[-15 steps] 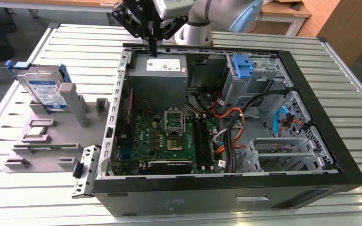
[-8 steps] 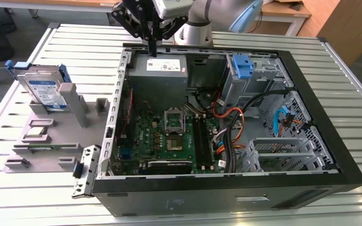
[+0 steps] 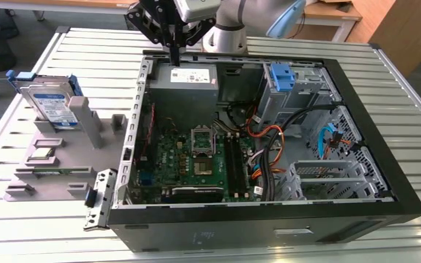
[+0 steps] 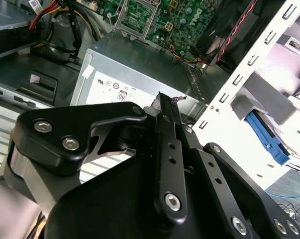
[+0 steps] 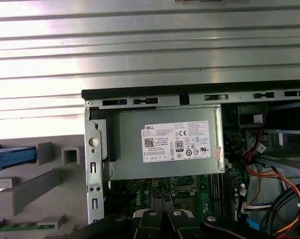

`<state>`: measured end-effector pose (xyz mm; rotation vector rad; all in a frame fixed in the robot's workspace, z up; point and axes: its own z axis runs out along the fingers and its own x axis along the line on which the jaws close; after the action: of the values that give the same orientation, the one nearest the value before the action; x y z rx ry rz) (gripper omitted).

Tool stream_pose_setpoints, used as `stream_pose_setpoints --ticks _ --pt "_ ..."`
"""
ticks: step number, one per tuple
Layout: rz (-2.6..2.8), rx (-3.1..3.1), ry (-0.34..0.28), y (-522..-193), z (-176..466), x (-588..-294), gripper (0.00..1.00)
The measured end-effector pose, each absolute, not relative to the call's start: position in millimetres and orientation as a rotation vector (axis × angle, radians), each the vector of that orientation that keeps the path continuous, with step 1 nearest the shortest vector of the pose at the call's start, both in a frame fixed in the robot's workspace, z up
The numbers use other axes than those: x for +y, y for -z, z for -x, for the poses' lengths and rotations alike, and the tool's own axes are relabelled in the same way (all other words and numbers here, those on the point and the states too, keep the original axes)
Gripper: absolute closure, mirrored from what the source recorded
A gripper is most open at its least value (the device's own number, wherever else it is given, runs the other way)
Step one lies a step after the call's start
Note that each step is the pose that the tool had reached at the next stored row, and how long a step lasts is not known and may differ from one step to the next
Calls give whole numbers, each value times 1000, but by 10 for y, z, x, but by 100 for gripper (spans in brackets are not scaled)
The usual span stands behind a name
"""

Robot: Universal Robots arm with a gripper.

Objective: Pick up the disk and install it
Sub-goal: 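Reach for the disk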

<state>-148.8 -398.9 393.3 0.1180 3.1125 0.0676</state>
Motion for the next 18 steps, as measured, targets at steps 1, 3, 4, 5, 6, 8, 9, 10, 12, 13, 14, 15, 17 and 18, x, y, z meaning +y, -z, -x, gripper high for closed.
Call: stream_pose_setpoints --ticks 1,3,4,5,6,8,9,10,12,13,14,15,17,18 --pt "-118 3112 -68 -3932 1488 -3989 90" --pt "-118 3112 -68 -3932 1491 -3989 90" --pt "-118 3112 -68 -3933 1496 -3989 90" --pt "-118 3112 -68 -3932 1501 -3990 90" --pt "-118 3112 -68 -3933 1509 -3990 90" --pt "-118 3112 -68 -3932 1524 -3989 90" --pt "-118 3112 -68 -3932 1530 -3989 90" --pt "-118 3112 -68 -3932 1538 -3989 90" --pt "-118 3112 -68 -3932 1553 -3989 90" --pt "-118 3112 -68 -3932 1560 -3989 90" --pt "-118 3112 -68 -3932 1566 -3989 90" --pt "-118 3112 -68 -3932 1572 -3989 90" --pt "-118 3112 -68 -3932 1583 -3989 90" --pt "-118 3112 -68 -3932 1585 -3989 90"
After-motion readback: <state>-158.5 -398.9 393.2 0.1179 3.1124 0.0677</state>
